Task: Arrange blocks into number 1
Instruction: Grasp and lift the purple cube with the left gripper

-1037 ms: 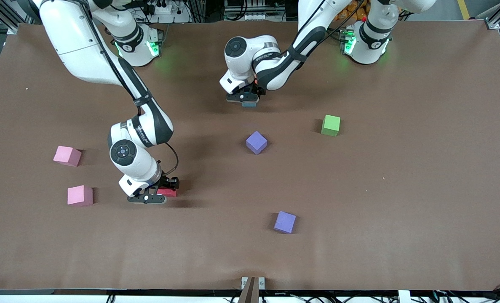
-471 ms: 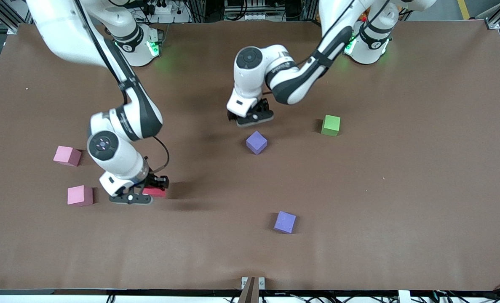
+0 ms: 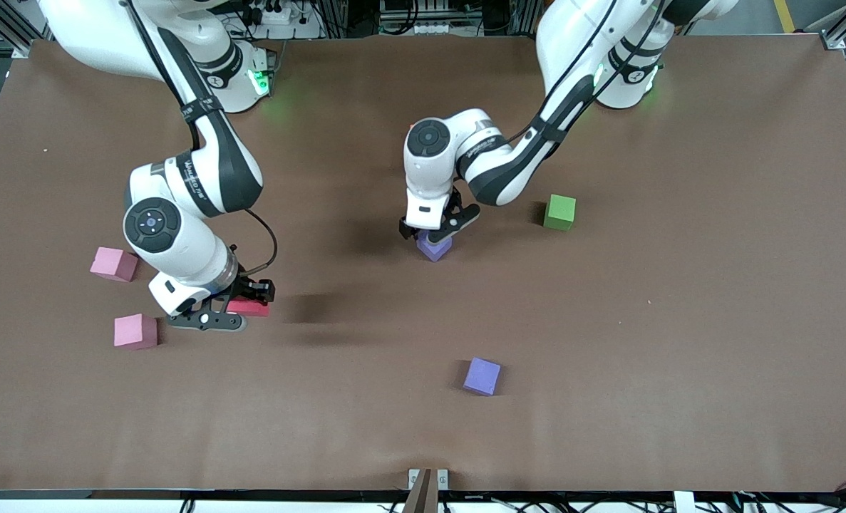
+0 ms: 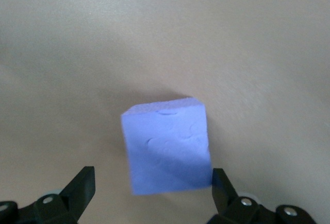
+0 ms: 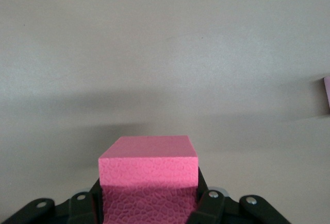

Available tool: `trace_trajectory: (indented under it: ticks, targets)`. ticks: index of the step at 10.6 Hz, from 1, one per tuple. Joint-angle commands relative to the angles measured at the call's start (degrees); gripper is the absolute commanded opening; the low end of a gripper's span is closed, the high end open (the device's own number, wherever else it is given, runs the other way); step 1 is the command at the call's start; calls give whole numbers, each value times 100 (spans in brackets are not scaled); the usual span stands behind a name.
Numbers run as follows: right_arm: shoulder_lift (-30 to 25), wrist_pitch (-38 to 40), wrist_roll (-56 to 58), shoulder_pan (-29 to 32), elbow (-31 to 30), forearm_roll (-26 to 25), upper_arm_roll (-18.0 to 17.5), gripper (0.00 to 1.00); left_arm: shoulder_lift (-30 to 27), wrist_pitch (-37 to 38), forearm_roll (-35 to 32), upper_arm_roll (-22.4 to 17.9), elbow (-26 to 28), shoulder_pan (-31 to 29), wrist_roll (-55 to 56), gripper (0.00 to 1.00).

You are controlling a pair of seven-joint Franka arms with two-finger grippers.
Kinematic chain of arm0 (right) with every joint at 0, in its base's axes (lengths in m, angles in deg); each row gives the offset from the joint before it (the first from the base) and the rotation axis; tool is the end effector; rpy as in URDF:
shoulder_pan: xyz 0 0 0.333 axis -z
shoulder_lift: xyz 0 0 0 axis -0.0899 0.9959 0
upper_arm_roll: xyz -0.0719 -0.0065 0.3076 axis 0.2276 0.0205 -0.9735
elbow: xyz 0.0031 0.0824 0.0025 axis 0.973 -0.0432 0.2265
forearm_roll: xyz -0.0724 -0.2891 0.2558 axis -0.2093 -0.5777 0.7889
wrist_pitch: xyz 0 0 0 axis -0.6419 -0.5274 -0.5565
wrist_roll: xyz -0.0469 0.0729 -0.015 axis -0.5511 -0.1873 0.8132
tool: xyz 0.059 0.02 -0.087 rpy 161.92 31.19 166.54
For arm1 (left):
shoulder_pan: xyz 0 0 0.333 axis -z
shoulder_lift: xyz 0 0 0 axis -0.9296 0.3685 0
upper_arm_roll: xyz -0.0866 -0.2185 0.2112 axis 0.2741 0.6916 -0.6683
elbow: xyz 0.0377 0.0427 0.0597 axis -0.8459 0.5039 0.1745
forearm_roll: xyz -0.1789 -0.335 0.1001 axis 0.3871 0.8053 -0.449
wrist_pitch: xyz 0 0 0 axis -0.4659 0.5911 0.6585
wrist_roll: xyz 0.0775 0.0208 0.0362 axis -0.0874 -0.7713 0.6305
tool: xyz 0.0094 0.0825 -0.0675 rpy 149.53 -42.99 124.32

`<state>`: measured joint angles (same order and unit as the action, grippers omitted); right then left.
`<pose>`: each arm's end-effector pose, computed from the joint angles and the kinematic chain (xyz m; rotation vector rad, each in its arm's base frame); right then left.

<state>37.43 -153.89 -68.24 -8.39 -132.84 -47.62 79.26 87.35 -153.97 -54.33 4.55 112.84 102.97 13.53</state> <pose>0.6354 0.1849 0.3428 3.1077 -0.0960 0.0448 0.4299 -0.5203 0.2110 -2.9558 -1.0343 -0.0423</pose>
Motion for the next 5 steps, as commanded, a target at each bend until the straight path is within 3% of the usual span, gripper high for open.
trace_trajectory:
  ticks: [1,5]
  targets:
    - [-155,21,-97,10,-150,72,-28,0,202,72,-183,-291,-370,259,326,100]
    - [-137,38,-97,-43,-115,72,-20,0,343,63,-209,-344,-485,206,142,100]
